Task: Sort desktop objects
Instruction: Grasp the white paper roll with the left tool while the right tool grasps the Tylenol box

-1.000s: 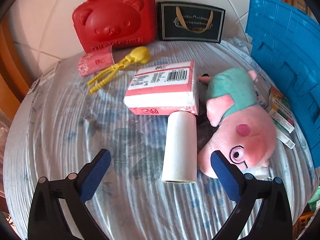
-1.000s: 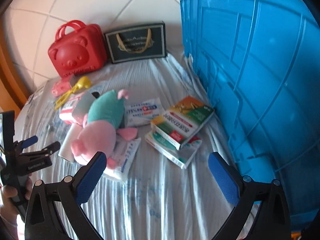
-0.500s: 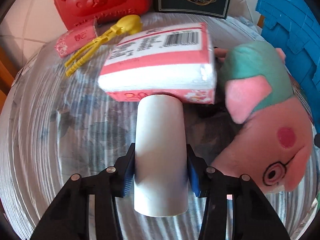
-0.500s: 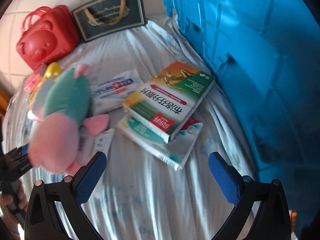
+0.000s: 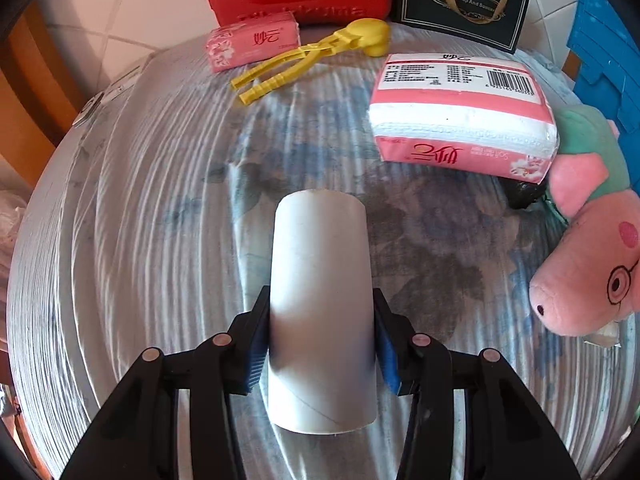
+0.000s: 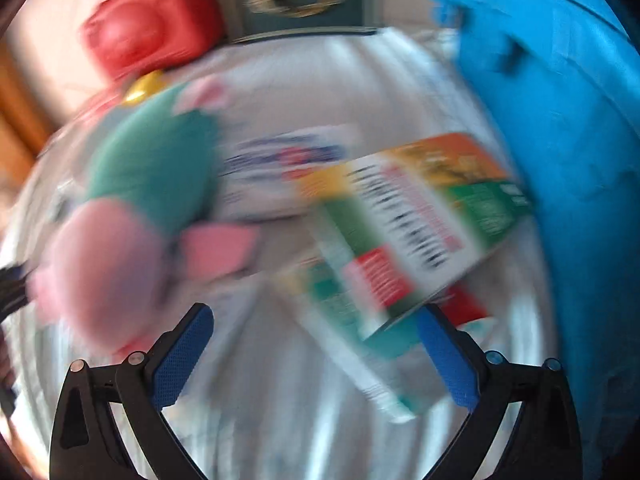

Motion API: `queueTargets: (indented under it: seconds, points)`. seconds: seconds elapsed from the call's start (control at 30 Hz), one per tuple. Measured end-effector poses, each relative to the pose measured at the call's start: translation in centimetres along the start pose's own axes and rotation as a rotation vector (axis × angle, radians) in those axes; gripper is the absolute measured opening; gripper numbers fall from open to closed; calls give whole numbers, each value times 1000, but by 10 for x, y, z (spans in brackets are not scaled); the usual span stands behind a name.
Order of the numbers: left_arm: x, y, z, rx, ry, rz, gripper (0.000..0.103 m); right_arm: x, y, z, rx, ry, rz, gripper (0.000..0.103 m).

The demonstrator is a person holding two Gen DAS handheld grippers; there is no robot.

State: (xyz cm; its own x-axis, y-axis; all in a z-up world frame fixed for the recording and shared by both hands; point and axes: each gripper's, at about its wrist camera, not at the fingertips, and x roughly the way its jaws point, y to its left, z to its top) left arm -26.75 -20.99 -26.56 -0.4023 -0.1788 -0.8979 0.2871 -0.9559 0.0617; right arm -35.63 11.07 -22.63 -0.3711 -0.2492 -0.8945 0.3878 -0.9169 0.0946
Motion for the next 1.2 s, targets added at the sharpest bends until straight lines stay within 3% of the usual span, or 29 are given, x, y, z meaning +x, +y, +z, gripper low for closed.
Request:
queueTargets:
  seconds: [0.1, 0.23, 0.3, 0.43, 0.5, 0.63, 0.7, 0.73, 0.93, 1.03, 1.07, 1.2]
  points:
    - [2, 2, 1, -17, 1, 1, 45, -9, 9, -8, -32, -16, -76, 103]
    - [2, 4, 0, -38, 3, -6, 45, -8, -23, -6, 36, -23, -179, 103]
    - [2, 4, 1, -34, 2, 0, 45, -3, -33, -1, 18, -16, -131, 103]
    - [3, 4, 1, -38, 6, 0, 45, 24, -27, 8, -130, 43, -174, 103]
    - [3, 5, 2, -38, 8, -1, 45, 28, -43, 10, -39, 43, -80, 103]
    - [1, 3, -1, -32, 8, 1, 45, 24, -37, -5, 28, 88, -85, 100]
    - [-1, 1, -4, -28, 15, -11, 45, 17, -24, -22, 12, 93, -108, 81]
    - [-2, 0, -6, -25, 14, -15, 45, 13, -19, -29, 7, 89, -111, 76]
    - [-15, -8, -11, 1, -5, -38, 45, -6, -11, -49, 58, 76, -24, 79]
    - [-25, -10, -12, 2, -26, -49, 45, 0, -13, -48, 55, 65, -67, 80]
    - [-28, -10, -12, 5, -33, -50, 45, 6, -13, -47, 59, 75, -57, 74]
    - [-49, -11, -12, 15, -75, -45, 45, 8, -3, -44, 39, 88, -96, 73]
